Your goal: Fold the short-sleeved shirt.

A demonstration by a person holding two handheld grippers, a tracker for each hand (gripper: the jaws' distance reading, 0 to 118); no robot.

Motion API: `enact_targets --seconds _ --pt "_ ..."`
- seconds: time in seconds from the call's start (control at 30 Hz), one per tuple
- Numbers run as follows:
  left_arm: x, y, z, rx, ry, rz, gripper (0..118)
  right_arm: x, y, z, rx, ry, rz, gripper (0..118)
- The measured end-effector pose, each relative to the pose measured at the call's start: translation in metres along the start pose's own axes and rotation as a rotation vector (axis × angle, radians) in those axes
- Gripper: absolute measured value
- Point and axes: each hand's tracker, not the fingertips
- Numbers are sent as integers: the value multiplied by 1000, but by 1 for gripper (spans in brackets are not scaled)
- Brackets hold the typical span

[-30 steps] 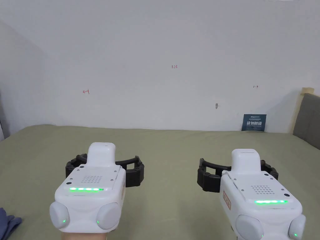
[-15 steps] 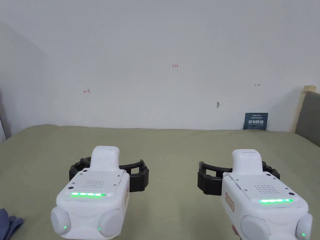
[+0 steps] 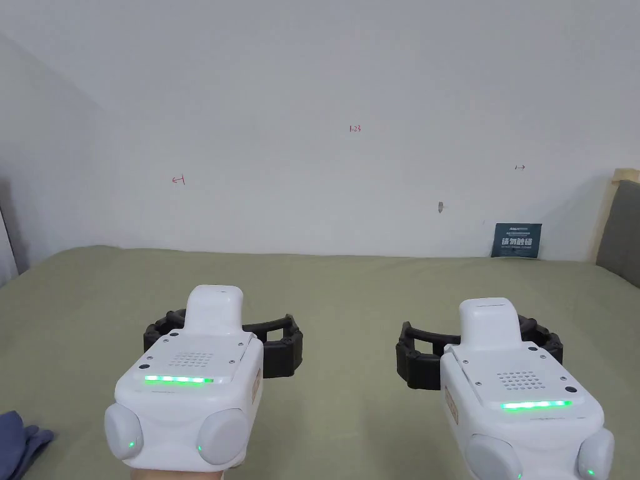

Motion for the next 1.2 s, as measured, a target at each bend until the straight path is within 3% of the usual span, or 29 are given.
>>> enact_targets --seconds 0.2,1.2 --pt "1 1 1 -1 -7 -3 118 -4 1 1 5 13 31 118" --pt "-1 6 3 -30 -9 17 118 2 9 -6 -86 58 -83 118"
